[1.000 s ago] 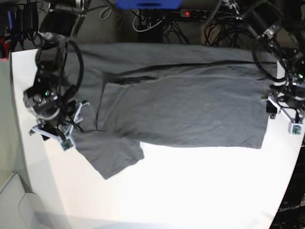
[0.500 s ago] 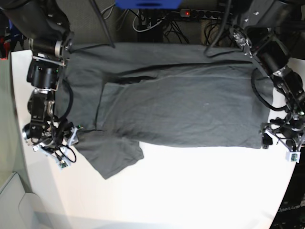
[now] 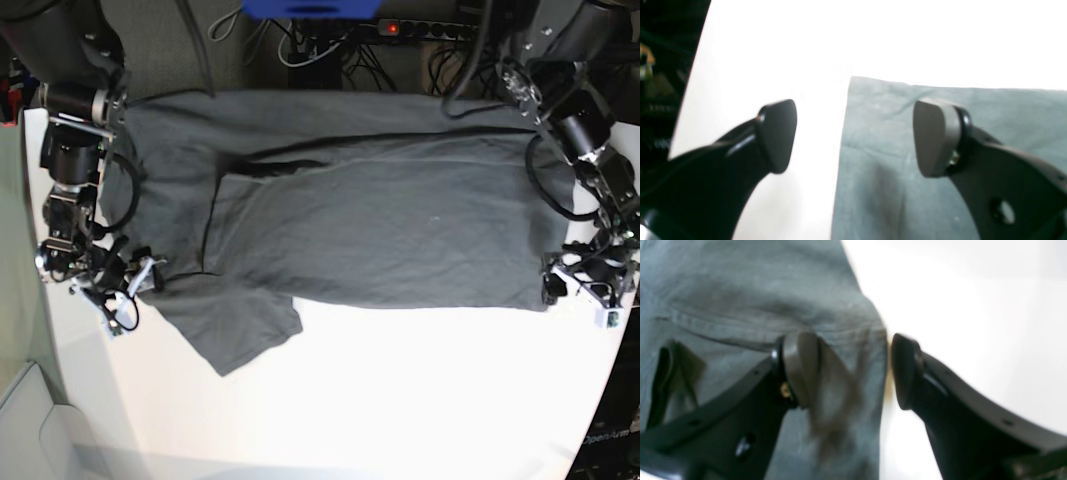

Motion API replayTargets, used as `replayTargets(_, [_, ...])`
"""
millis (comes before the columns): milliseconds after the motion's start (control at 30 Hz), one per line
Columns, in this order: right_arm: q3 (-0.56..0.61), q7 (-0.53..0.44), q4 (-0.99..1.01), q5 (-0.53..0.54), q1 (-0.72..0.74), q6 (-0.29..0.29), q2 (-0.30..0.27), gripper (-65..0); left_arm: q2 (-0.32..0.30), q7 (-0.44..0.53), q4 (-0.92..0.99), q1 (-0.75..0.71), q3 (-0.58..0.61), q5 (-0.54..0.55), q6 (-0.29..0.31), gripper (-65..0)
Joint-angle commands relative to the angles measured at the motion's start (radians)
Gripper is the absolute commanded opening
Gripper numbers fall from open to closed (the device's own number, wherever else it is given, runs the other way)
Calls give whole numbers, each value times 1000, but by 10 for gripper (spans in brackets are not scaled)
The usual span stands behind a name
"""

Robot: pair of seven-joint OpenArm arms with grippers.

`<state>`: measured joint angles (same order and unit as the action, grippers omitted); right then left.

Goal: Layout the t-shirt on the table in an organized manner, then fold the t-shirt properly
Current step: 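Grasp the shirt's hem-side corners with both grippers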

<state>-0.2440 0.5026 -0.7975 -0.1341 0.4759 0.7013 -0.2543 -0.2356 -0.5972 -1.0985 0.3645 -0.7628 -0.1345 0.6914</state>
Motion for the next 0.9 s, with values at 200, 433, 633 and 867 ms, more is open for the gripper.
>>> replayTargets(200, [7, 15, -4, -11, -22, -3, 14, -511, -54, 142, 153, 75, 1, 12, 7, -123])
replayTargets(433, [4, 21, -4, -11, -24, -3, 20, -527, -89, 247, 404, 158, 1, 11, 7, -123])
replayTargets(633, [7, 23, -4, -11, -24, -3, 20, -531, -101, 366, 574, 192, 2, 11, -22, -122])
replayTargets(867, [7, 24, -4, -11, -26, -3, 20, -531, -97, 389, 614, 192, 2, 11, -37, -122])
